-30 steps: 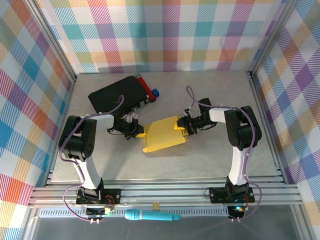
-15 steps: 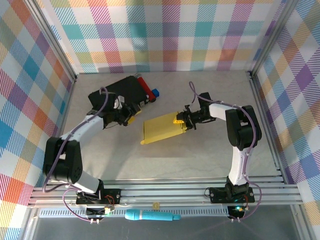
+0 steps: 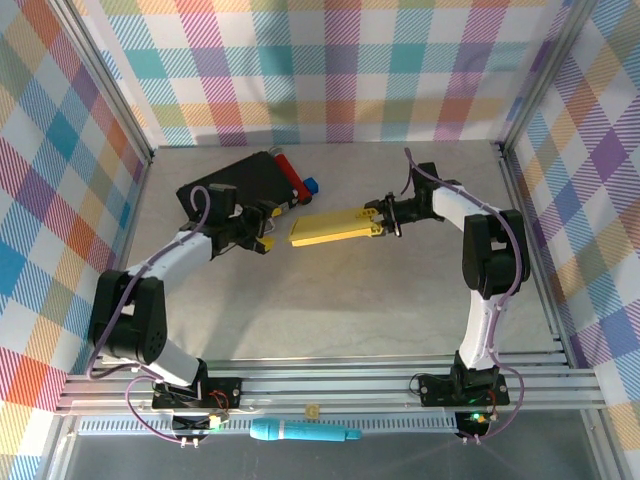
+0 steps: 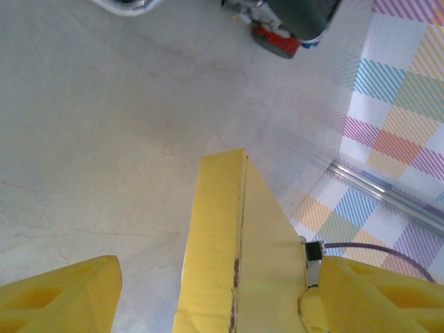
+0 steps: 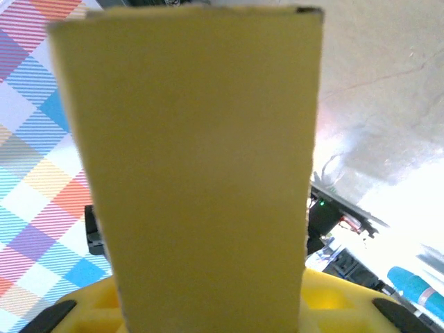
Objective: Fold the paper box
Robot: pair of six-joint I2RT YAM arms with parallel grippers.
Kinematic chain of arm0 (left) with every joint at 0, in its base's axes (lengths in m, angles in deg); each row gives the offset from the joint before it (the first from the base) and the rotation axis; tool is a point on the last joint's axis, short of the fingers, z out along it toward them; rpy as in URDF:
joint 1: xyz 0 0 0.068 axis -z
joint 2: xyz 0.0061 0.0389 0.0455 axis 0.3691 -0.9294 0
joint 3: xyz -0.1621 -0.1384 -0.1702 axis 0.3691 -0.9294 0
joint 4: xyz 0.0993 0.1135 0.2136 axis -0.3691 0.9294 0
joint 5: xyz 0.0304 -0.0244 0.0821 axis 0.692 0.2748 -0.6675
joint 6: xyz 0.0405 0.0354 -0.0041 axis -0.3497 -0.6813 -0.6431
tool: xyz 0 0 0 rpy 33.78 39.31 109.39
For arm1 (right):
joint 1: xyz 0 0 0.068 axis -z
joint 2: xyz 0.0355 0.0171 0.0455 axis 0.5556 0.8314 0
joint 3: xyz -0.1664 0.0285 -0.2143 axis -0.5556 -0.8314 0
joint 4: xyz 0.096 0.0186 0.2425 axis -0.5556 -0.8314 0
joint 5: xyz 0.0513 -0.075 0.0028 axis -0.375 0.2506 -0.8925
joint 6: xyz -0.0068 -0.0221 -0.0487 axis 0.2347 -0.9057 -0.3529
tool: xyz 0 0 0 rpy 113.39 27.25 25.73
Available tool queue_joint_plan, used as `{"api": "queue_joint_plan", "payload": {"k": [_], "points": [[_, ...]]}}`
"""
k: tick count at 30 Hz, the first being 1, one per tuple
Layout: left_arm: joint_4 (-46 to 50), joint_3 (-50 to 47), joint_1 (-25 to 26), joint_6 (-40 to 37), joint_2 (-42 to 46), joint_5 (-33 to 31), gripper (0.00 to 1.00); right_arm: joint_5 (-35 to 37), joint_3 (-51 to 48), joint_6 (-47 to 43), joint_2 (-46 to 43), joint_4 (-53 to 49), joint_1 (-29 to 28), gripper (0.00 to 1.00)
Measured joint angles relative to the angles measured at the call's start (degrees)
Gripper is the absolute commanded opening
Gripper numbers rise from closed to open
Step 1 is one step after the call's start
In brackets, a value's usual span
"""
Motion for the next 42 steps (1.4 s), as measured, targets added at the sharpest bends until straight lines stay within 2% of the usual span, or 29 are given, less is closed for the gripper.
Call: {"api": "queue_joint_plan", "payload": {"k": [10, 18, 21, 27, 33, 35, 39, 42], "points": [[-9.8, -0.2, 4.2, 14.5, -4.6, 0.4, 0.74, -0.4, 1.0, 6.8, 0.0, -0.6, 0.2, 0.23], [-19.5, -1.7, 6.4, 23.9, -7.1, 0.4, 0.69, -0.9, 2.3, 9.6, 0.0, 0.2, 0.2, 0.23], [-22.7, -2.7, 7.4, 27.8, -7.9, 0.3, 0.62, -0.8, 2.7, 9.7, 0.0, 0.3, 0.2, 0.23], [-28.6, -4.0, 8.4, 34.6, -9.2, -0.7, 0.40, -0.8, 2.7, 9.8, 0.0, 0.4, 0.9, 0.22], [-30.8, -4.2, 8.6, 35.4, -9.3, -1.3, 0.24, -1.5, 2.7, 10.2, 0.0, 0.4, 1.2, 0.23], [-30.8, -4.2, 8.8, 35.4, -9.3, -1.6, 0.19, -1.6, 2.7, 10.2, 0.0, 0.3, 1.4, 0.29], [-30.6, -4.3, 8.9, 35.4, -9.0, -1.8, 0.17, -1.6, 2.7, 9.5, 0.0, -0.3, 1.8, 0.50], [-28.3, -4.4, 8.9, 35.4, -7.5, -2.7, 0.14, -1.2, 2.7, 8.0, 0.0, -1.0, 2.3, 0.56]]}}
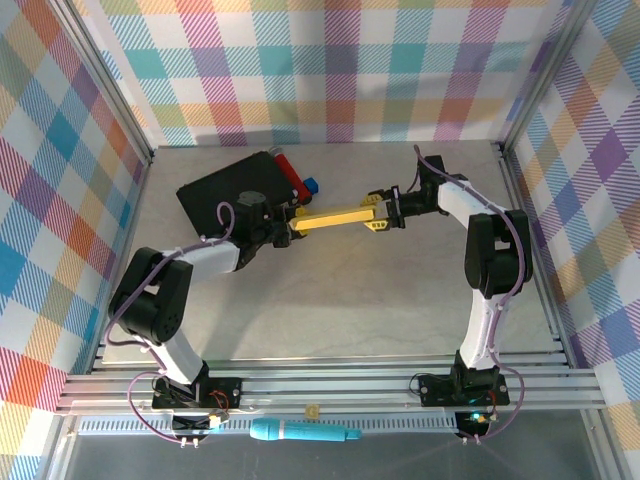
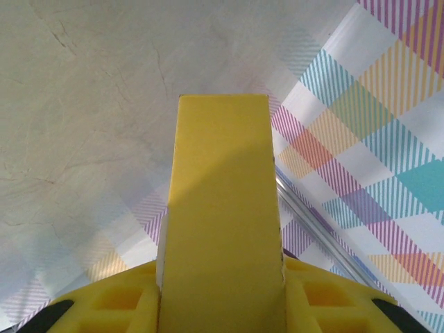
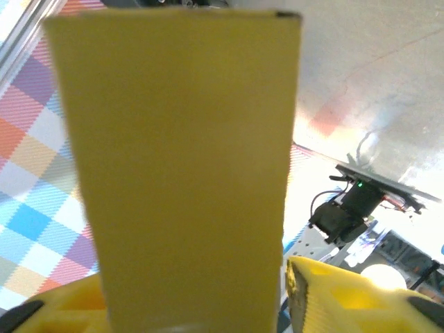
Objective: Fold the paper box
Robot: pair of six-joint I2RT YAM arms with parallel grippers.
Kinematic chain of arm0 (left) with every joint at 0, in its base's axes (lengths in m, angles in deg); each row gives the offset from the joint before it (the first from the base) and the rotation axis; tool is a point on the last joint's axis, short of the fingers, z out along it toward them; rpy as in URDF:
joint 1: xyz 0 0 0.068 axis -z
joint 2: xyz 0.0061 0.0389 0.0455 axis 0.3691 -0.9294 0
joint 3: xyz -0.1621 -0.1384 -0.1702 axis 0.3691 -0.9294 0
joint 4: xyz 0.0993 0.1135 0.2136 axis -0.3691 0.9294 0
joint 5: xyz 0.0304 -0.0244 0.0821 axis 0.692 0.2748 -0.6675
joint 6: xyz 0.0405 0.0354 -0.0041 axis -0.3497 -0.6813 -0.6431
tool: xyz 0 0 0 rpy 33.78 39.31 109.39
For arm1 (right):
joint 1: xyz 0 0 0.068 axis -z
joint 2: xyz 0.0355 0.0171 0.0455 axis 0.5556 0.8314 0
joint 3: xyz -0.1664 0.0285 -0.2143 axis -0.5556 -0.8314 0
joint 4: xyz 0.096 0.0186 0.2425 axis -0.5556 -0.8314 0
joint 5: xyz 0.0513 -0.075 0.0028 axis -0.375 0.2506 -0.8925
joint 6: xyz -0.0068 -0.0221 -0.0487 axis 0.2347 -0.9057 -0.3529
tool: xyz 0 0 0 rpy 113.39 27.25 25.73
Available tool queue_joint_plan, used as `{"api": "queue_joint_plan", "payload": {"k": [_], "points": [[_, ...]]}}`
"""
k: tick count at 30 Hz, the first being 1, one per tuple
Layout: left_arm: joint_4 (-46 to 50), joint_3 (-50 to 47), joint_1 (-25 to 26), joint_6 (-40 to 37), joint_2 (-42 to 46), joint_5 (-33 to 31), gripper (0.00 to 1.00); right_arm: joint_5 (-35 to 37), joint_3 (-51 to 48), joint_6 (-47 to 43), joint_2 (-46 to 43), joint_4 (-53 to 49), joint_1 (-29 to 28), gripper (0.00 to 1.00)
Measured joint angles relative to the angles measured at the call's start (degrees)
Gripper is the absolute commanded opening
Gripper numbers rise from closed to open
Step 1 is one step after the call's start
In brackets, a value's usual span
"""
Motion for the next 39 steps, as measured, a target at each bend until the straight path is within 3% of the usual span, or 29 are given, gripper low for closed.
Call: {"api": "queue_joint_plan", "payload": {"k": [7, 14, 21, 24, 29, 33, 39], "points": [[19.1, 4.0, -0.4, 0.0, 7.1, -0.1, 0.09, 6.2, 2.1, -8.2, -2.3, -5.9, 1.6, 0.65], [40.0, 9.0, -1.8, -0.7, 10.9, -0.5, 0.07, 10.8, -7.6, -7.5, -17.4, -1.0, 2.4, 0.67], [46.6, 9.4, -2.1, -3.4, 7.4, -1.0, 0.07, 15.1, -19.5, 1.9, -20.1, 5.7, 1.8, 0.65], [47.3, 9.4, -2.1, -4.2, 5.0, -1.2, 0.08, 18.9, -18.1, 0.5, -20.7, 4.3, 1.5, 0.56], [48.0, 8.9, -2.8, -4.9, 3.8, -1.2, 0.11, 28.7, -9.0, -15.2, -23.2, -1.3, -0.4, 0.39], [48.1, 8.9, -4.0, -6.0, 2.8, 0.2, 0.11, 36.7, -6.9, -32.8, -26.6, -3.9, -6.3, 0.32], [48.4, 9.0, -5.4, -7.7, 1.6, 2.3, 0.11, 45.0, -9.2, -56.4, -29.0, -6.2, -18.2, 0.31]]}}
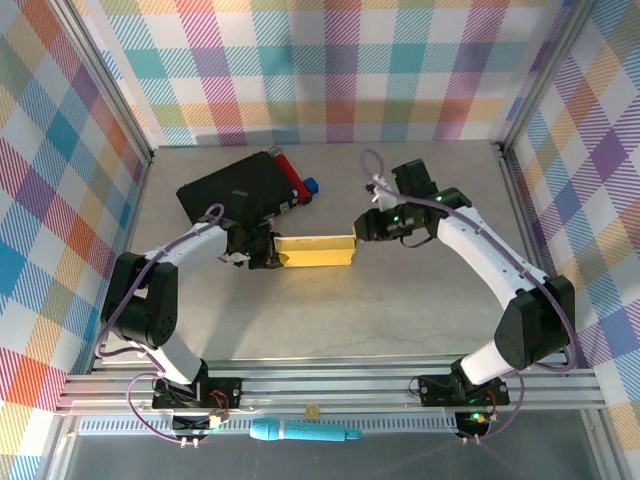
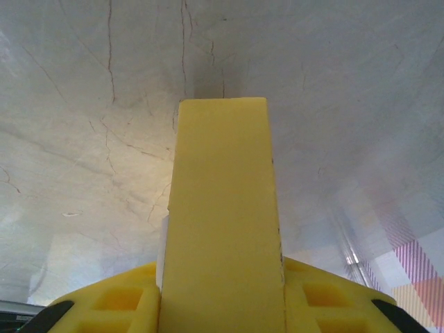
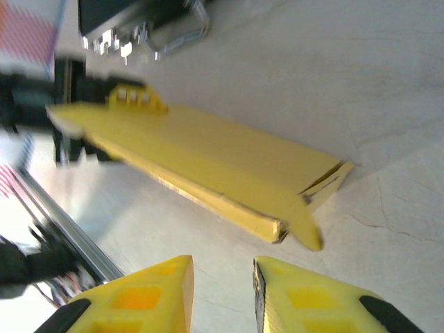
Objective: Fold the paper box
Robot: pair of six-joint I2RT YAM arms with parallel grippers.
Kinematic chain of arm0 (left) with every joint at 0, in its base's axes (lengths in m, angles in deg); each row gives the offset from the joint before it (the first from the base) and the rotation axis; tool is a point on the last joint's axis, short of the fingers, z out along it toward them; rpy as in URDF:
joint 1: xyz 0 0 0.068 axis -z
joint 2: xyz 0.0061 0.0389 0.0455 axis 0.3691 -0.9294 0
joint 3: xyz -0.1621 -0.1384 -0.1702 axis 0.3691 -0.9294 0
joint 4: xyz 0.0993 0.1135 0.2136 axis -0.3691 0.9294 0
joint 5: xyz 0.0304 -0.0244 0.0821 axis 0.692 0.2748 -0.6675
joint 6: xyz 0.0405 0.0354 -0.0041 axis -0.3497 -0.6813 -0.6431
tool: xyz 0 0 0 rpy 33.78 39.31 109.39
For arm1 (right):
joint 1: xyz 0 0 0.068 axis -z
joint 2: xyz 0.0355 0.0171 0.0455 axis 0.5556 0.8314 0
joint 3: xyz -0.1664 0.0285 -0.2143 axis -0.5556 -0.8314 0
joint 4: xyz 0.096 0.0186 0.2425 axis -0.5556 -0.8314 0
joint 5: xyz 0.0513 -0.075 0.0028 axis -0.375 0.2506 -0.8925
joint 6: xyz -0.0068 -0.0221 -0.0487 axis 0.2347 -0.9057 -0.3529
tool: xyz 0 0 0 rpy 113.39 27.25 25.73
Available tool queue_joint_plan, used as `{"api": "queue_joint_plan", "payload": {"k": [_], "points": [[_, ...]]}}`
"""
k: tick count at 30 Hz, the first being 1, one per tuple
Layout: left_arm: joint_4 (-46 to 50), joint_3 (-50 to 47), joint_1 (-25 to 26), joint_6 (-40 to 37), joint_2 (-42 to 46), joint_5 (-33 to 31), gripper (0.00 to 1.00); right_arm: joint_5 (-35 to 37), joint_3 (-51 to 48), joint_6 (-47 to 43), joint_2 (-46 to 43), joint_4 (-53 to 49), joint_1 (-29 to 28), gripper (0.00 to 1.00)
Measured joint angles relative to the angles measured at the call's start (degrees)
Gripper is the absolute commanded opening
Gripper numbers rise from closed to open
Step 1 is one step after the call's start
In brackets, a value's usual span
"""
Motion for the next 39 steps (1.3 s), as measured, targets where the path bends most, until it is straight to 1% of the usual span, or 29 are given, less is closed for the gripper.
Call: {"api": "queue_joint_plan", "payload": {"k": [2, 5, 8, 11, 14, 17, 27, 33, 36, 38, 39], "points": [[0.3, 0.1, -0.4, -0.6, -0.3, 0.5, 0.11, 2.1, -0.3, -5.6, 0.1, -1.0, -1.1, 0.31], [0.3, 0.3, -1.0, -1.2, -0.9, 1.3, 0.11, 5.9, 0.2, -11.7, 0.9, -2.8, -2.2, 0.30], [0.3, 0.3, -1.4, -1.5, -1.4, 2.0, 0.11, 9.9, 1.6, -15.5, 3.3, -4.5, -3.2, 0.30], [0.9, 1.0, -1.6, -1.9, -2.0, 2.3, 0.11, 12.2, 2.7, -17.6, 5.4, -5.5, -4.0, 0.29], [1.6, 1.7, -1.6, -2.4, -2.4, 2.4, 0.11, 13.4, 4.0, -18.7, 6.5, -6.3, -4.6, 0.28], [1.8, 1.9, -1.7, -2.6, -2.6, 2.4, 0.11, 13.9, 5.5, -18.9, 7.1, -6.6, -4.9, 0.25], [2.2, 2.4, -1.9, -2.5, -3.2, 3.0, 0.10, 14.6, 8.1, -19.1, 9.0, -7.2, -5.4, 0.18], [3.1, 3.2, -2.1, -2.5, -3.8, 3.3, 0.10, 14.8, 8.3, -19.1, 9.9, -7.6, -5.4, 0.12], [3.2, 3.3, -2.2, -2.5, -4.0, 3.5, 0.10, 15.0, 8.5, -19.0, 10.0, -7.6, -5.4, 0.04], [3.1, 3.3, -2.3, -2.5, -4.2, 3.6, 0.13, 15.1, 8.9, -18.6, 10.2, -7.8, -5.4, 0.00], [3.1, 3.3, -2.3, -2.5, -4.2, 3.7, 0.18, 15.1, 9.0, -18.6, 10.3, -7.7, -5.4, 0.00]]}}
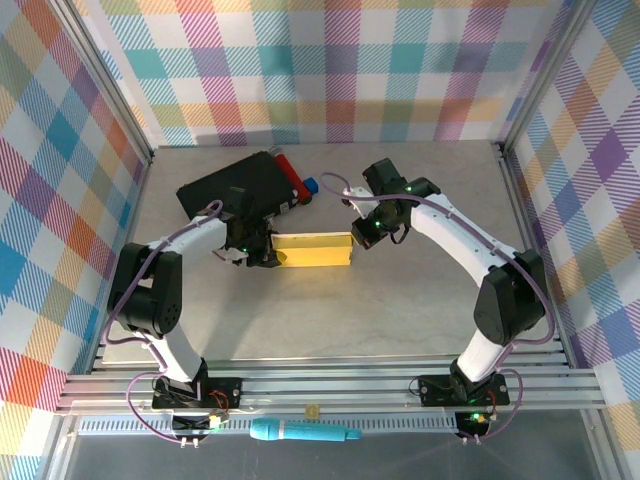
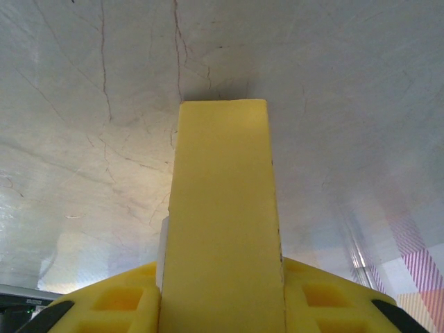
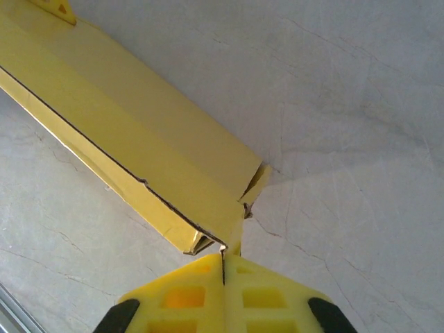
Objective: Fold the paper box
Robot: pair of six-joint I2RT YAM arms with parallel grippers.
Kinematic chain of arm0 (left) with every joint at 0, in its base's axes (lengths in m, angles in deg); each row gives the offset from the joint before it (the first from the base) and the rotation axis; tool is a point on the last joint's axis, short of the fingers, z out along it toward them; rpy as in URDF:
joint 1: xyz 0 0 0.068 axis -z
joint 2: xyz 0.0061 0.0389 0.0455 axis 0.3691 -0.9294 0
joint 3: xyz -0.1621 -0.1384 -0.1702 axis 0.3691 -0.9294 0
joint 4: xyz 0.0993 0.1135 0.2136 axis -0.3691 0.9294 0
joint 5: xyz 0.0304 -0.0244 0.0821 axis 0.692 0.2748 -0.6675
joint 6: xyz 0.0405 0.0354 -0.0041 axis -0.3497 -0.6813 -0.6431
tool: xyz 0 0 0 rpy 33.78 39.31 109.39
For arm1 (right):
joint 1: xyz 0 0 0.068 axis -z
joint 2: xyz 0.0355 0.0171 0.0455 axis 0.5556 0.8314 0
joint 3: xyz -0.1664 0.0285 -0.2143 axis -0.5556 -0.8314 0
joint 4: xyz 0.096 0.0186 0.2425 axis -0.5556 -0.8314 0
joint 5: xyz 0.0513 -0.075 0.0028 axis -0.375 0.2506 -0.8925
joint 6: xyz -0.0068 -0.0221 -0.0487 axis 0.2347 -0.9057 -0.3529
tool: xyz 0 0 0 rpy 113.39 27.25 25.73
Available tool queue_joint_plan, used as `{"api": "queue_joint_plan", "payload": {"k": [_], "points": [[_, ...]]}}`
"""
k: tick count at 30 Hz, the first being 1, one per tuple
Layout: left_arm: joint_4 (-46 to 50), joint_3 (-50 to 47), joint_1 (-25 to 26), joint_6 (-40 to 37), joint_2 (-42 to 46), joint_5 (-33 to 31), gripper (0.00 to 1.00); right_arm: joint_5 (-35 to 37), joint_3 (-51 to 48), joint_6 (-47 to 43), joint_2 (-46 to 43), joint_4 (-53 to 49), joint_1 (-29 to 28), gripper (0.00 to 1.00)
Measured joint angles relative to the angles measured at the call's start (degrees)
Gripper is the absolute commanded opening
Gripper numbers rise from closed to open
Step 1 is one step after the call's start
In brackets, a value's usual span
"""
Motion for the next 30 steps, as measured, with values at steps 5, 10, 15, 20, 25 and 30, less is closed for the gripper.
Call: {"api": "queue_joint_plan", "payload": {"k": [5, 10, 15, 20, 25, 30], "points": [[-0.4, 0.0, -0.4, 0.2, -0.5, 0.8, 0.29, 0.0, 1.3, 1.1, 0.8, -1.0, 0.0, 0.00], [-1.3, -0.1, -0.8, 0.8, -0.9, 1.6, 0.37, 0.0, 3.4, 3.1, 2.3, -2.7, -0.1, 0.00], [-3.2, -1.0, -2.1, 1.0, -1.0, 2.6, 0.40, -0.1, 5.2, 5.4, 3.6, -3.7, -0.2, 0.00], [-3.7, -2.1, -4.4, 0.1, -2.4, 1.4, 0.40, -0.1, 6.2, 6.7, 4.2, -4.6, -0.3, 0.00], [-3.9, -2.4, -4.9, -0.8, -3.2, 1.2, 0.37, -0.3, 7.3, 7.6, 4.9, -5.2, -0.3, 0.00], [-4.0, -2.4, -4.9, -0.9, -3.2, 1.2, 0.37, -0.7, 7.8, 9.1, 5.4, -5.4, -0.3, 0.00]]}}
